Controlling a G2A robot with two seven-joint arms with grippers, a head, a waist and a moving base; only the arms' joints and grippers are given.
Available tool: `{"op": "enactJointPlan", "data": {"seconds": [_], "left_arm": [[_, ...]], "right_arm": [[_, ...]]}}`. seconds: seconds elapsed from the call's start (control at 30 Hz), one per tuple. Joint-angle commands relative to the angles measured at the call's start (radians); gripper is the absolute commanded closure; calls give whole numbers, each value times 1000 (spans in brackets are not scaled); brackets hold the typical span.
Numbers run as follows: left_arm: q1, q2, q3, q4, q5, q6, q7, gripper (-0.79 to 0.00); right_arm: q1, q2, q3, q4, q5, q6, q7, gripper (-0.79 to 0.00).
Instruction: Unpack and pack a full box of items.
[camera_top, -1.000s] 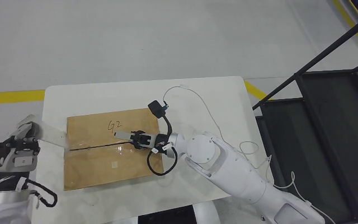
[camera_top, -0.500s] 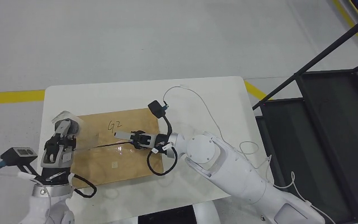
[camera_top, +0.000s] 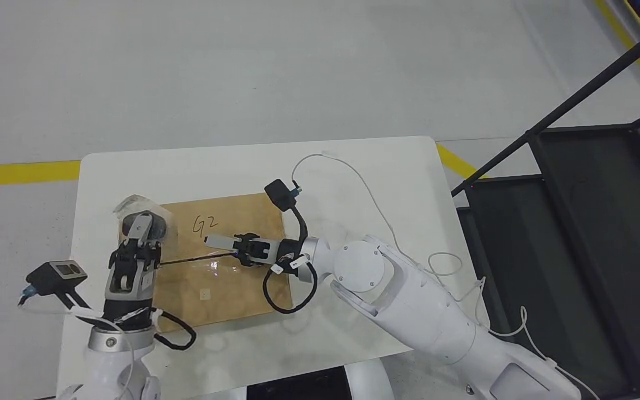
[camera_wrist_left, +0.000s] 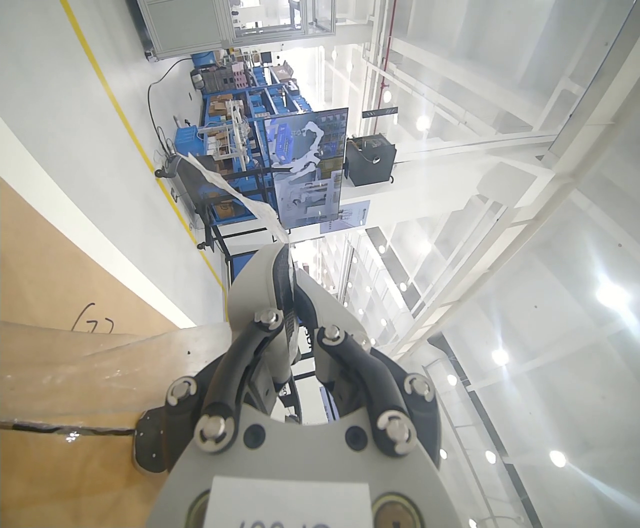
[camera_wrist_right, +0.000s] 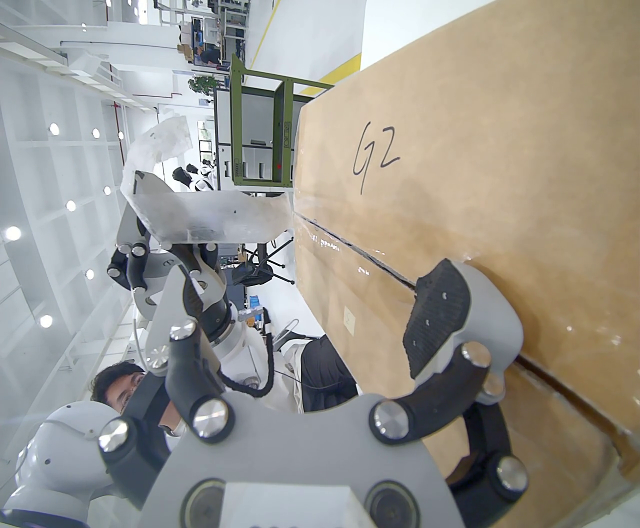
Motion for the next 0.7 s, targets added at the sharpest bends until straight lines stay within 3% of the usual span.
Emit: {"op": "enactJointPlan", "data": {"seconds": [0.0,0.4,0.53,0.67], "left_arm": [[0,1,6,0,11,-3,-2,0],[9,7,34,0,43,-5,-1,0],[16,9,37,0,39,-3,0,0],[22,12,42,0,33,3,-5,0]], "right_arm": [[0,0,0,0,0,0,0,-785],[-3,1,1,-6,-11,-1,-3,-785],[3,14,31,-66,-106,72,39,-785],[-37,29,103,-139,-108,98,52,-785]]}}
